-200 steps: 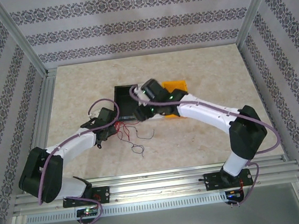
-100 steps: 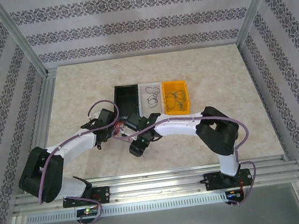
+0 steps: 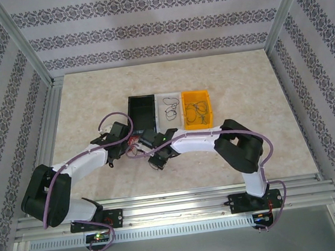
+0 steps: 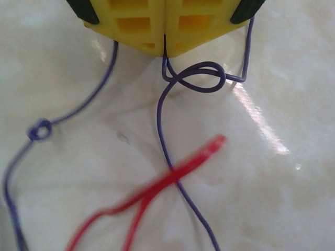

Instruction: Untangle the cables

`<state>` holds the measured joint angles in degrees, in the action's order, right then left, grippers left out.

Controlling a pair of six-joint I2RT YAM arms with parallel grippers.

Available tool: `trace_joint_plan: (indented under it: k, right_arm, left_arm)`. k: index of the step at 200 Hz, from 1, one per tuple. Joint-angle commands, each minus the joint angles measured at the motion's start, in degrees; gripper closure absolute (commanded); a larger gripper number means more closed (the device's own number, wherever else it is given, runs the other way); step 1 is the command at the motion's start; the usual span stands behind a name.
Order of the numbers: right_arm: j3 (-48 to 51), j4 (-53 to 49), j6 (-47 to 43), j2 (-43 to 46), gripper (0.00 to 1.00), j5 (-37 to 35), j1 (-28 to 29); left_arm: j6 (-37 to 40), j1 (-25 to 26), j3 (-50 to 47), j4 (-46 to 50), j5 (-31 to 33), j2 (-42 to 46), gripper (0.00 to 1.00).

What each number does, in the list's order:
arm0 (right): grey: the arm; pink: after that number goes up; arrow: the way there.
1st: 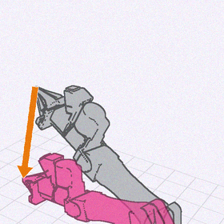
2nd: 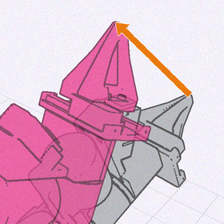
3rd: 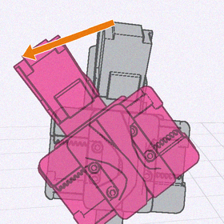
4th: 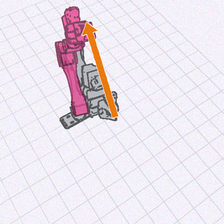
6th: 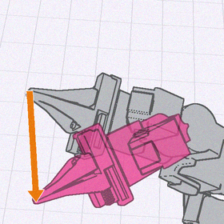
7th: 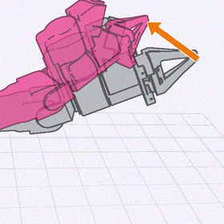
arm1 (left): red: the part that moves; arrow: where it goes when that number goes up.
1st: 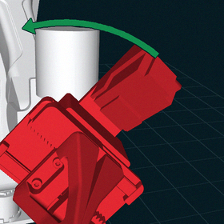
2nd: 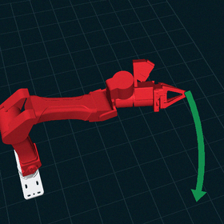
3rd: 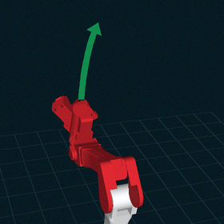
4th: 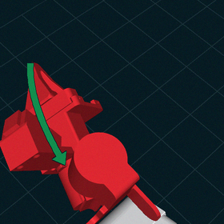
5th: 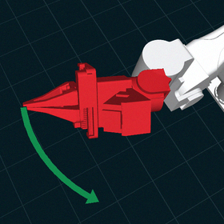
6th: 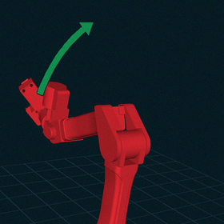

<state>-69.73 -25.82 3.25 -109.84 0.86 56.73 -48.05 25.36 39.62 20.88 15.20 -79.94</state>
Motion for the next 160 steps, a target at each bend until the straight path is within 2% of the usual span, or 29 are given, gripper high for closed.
trace_joint_plan:
  k: [1, 33, 82, 110, 130, 160]
  right_arm:
    - [5.0, 2.9, 6.2, 9.2, 1.00, -1.8, -5.3]
    - [11.4, 5.5, 11.3, 22.0, 1.00, -3.2, -11.6]
    - [16.7, 5.0, 15.9, 35.0, 1.00, -8.3, -20.1]
    - [18.2, 6.1, 16.9, 41.4, 1.00, -4.7, -24.2]
    - [17.7, 5.4, 15.7, 42.3, 1.00, -2.3, -24.2]
    - [17.9, 6.2, 16.6, 41.5, 1.00, 0.8, -23.7]
  left_arm:
    - [-2.0, -0.5, 0.3, 1.7, 0.1, -1.6, 1.00]
    - [-2.4, -0.9, 0.5, 1.3, -0.1, -2.7, 1.00]
    - [-3.1, -1.6, 0.2, 1.2, 0.1, -4.5, 1.00]
    - [-2.4, -2.0, -0.2, 0.1, -0.9, -4.8, 1.00]
    - [3.4, -1.9, -0.7, -6.7, -7.0, -5.0, 1.00]
    - [13.6, -0.8, -0.8, -16.5, -23.9, -5.8, 1.00]
